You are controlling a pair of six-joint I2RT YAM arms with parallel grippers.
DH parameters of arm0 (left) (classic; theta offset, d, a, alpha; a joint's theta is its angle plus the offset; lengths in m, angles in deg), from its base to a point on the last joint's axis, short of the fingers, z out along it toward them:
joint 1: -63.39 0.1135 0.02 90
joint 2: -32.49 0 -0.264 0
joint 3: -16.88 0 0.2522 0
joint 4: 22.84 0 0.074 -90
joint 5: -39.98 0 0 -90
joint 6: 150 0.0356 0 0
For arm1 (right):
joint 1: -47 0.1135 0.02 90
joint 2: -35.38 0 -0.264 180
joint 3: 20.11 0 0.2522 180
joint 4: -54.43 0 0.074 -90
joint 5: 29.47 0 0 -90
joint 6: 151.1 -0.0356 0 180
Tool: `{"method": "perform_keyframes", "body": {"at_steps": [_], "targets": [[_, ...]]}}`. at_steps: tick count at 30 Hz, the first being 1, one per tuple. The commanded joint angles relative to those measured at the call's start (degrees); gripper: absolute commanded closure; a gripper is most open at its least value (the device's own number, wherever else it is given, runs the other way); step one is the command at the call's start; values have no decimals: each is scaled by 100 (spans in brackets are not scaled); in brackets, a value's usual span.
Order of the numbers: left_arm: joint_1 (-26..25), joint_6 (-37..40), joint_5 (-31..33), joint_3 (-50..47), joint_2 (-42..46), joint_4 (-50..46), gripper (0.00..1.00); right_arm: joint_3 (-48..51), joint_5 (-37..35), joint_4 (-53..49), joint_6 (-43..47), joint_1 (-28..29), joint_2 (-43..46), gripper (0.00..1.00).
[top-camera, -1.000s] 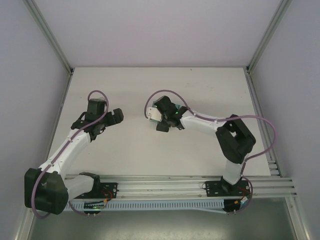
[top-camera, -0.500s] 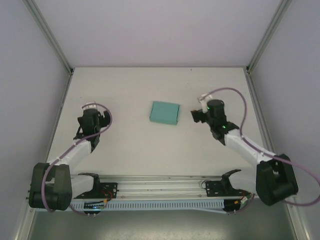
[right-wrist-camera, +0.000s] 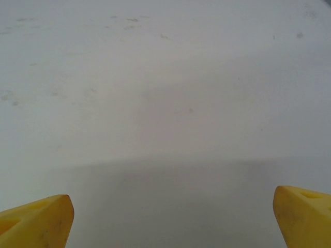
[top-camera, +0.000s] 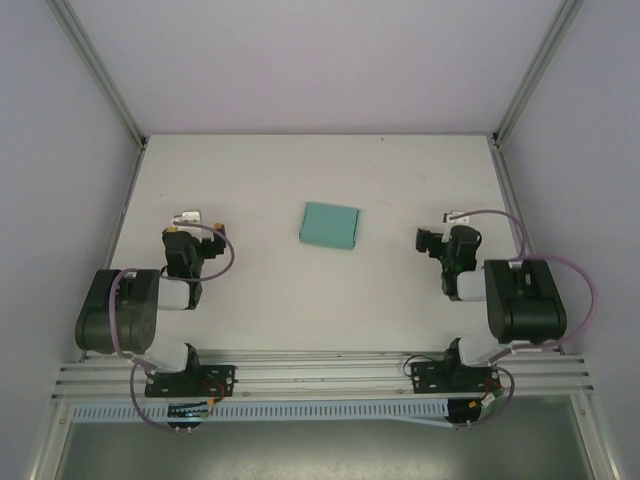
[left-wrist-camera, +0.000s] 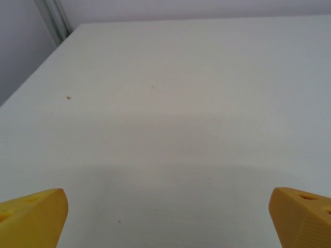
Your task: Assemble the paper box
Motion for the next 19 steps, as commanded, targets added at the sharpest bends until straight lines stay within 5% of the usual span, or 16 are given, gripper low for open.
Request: {"method": "perform_keyframes", "body": {"at_steps": [1,19], "targets": [[54,4,-398,71,39,513,1,-166,58,668,-374,-137,-3,1],[55,14,-395,52,36,565,1,-209,8,501,-358,-104,29,1]]}}
